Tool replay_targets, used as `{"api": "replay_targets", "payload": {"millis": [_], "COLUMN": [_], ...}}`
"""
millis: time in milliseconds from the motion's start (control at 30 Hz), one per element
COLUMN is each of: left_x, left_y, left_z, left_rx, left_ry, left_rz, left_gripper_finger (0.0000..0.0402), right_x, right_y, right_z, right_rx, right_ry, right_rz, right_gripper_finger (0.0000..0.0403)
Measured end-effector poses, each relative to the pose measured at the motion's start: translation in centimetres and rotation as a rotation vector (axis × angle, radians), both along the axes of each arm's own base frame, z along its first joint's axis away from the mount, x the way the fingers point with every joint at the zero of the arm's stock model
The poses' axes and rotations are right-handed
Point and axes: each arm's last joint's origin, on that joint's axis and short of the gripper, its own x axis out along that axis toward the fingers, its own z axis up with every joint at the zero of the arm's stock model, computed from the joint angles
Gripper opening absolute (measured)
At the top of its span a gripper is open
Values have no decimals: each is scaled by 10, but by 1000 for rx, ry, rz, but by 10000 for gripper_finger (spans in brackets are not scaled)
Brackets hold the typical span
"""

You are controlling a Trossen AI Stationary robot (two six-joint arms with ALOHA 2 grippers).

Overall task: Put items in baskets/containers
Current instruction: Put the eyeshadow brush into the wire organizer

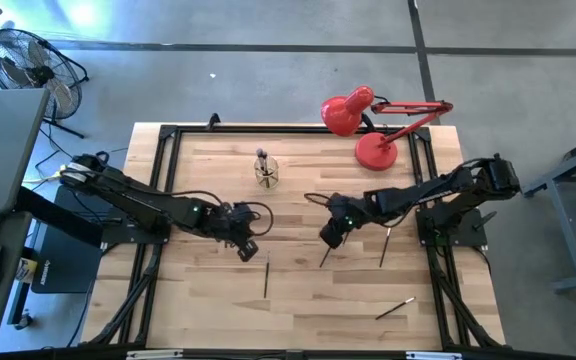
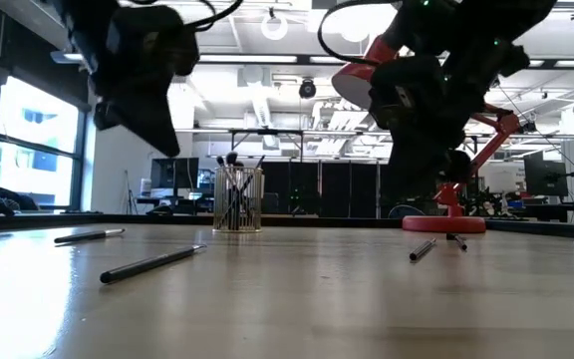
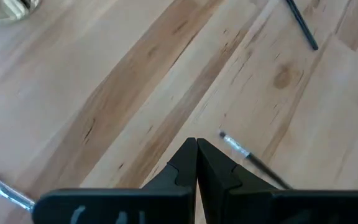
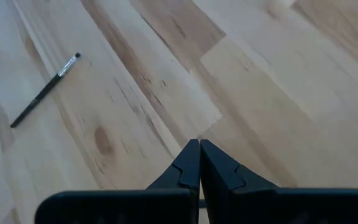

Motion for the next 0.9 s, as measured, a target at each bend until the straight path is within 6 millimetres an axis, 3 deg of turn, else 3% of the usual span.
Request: {"api": "replay_targets", "payload": {"millis": [300,467,667,900], "left_x": [-35,-43,-45,-51], "left_y": [8,10,10,10], "left_z": [-27,-26,-27,-31], "left_rx": [-57,-8,56,63], "left_ry": [-89,-85,-61,20], "left_rz": [-93,-181,-276,-368], "left_gripper_finger": [0,0,0,0], "right_x": [8,2,-5,30], "right_y": [19,16,15,35], "right_z": [36,55,54,44], "right_rx": [-30,33,92,123], "right_ry": [102,229,363,369], "right_rz": [-200,-458,-685,-693], "right_gripper_finger": [0,0,0,0]}}
